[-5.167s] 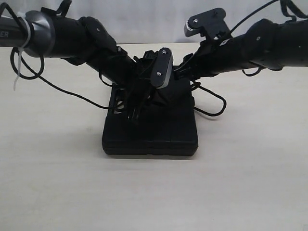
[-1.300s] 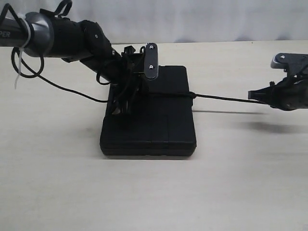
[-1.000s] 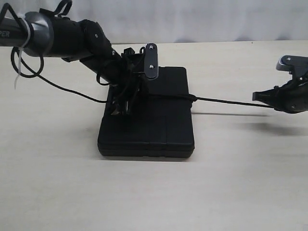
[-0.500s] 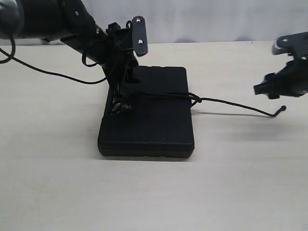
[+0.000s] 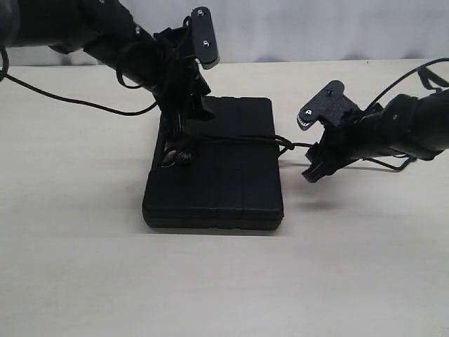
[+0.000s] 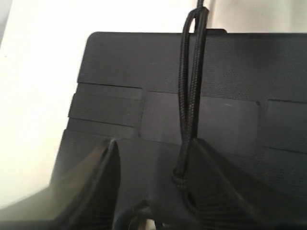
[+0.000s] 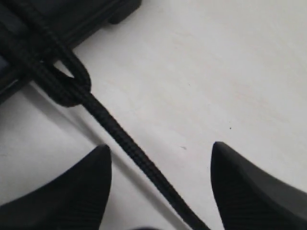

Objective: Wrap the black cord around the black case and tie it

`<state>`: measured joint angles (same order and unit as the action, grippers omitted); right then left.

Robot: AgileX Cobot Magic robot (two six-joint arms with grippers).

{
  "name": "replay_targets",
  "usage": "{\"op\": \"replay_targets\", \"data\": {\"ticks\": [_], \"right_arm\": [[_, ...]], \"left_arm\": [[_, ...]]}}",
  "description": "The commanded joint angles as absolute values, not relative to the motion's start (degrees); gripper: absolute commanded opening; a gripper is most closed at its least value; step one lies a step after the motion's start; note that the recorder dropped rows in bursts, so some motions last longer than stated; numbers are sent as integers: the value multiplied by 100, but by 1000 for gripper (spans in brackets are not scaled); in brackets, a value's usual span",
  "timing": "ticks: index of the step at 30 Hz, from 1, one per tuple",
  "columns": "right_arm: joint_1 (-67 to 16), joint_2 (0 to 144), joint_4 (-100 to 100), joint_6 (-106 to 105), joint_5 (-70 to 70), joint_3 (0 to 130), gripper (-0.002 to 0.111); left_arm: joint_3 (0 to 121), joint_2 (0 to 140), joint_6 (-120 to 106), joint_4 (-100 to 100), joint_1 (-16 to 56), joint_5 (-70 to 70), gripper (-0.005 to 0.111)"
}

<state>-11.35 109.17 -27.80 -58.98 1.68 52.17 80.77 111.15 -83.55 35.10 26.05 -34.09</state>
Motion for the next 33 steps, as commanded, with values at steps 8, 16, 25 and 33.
{"op": "replay_targets", "data": {"ticks": [8, 16, 25, 33], "right_arm": [[-1148, 11486, -2745, -6039, 937, 5239, 12], [-1148, 11331, -2745, -6000, 866, 5239, 4], [-1148, 11318, -2745, -5964, 866, 5239, 4], [-794, 11318, -3073, -5910, 855, 5239, 4]], "left_arm": [[8074, 11556, -10390, 5120, 2608, -4044, 32], [8074, 12133, -11587, 6155, 2608, -3385, 29], [8074, 12291, -11231, 5677, 2597, -2628, 0], [8074, 12291, -9306, 3242, 2586, -2486, 0]]}}
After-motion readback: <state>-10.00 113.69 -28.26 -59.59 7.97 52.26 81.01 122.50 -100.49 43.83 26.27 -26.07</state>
